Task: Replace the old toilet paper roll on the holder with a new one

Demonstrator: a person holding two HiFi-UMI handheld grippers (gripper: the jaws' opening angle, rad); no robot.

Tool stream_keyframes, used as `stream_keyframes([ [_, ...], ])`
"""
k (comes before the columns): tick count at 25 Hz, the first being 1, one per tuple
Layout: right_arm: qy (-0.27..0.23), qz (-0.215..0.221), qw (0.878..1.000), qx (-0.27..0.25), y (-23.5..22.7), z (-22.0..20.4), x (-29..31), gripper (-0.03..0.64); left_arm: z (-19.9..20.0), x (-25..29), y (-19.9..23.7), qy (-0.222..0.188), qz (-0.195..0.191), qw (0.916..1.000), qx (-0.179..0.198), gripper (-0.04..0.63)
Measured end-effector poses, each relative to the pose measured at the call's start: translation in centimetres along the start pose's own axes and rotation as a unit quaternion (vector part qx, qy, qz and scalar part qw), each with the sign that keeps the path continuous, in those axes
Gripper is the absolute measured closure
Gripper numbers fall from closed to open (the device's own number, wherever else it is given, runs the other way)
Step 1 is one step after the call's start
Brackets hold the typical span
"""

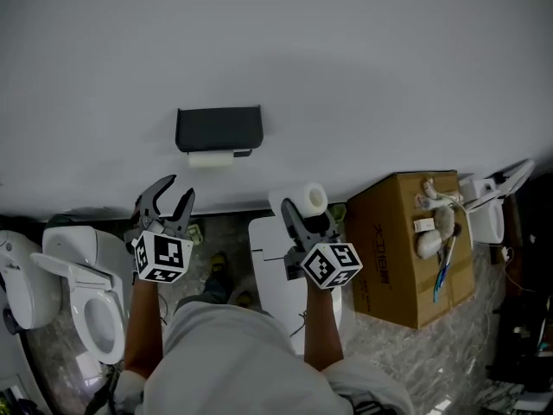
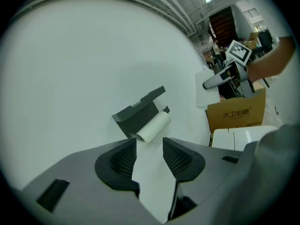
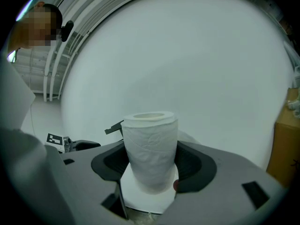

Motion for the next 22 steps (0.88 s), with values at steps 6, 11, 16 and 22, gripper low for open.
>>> stream_keyframes([
  [6,-0.004,-0.009,1.000,0.008,-0.9,0.1,1.1,0.321,0.6,3.0,0.1,0.020,-0.009,0.9961,0.086,0.418],
  [11,-0.011,-0.020,1.000,0.015,-1.7,0.2,1.3,0.321,1.1,5.0,-0.3,0.026,-0.015,0.9884,0.149,0.408],
  [16,-0.018,-0.035,0.999,0.021,-2.9,0.5,1.2,0.321,1.8,6.9,-0.8,0.022,-0.020,0.9824,0.185,0.407],
  [22,-0.026,-0.051,0.998,0.027,-4.2,0.7,0.6,0.321,1.8,8.5,-1.0,0.042,-0.015,0.9673,0.250,0.396],
])
Point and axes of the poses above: the fingertips, and each gripper's own axes: x forward along the fingers, y to its left, z out of its top, the point moved 1 cm from there along -x, backward along the fingers, and after that the axes turned 9 degrees about x, right-handed, at the moved point
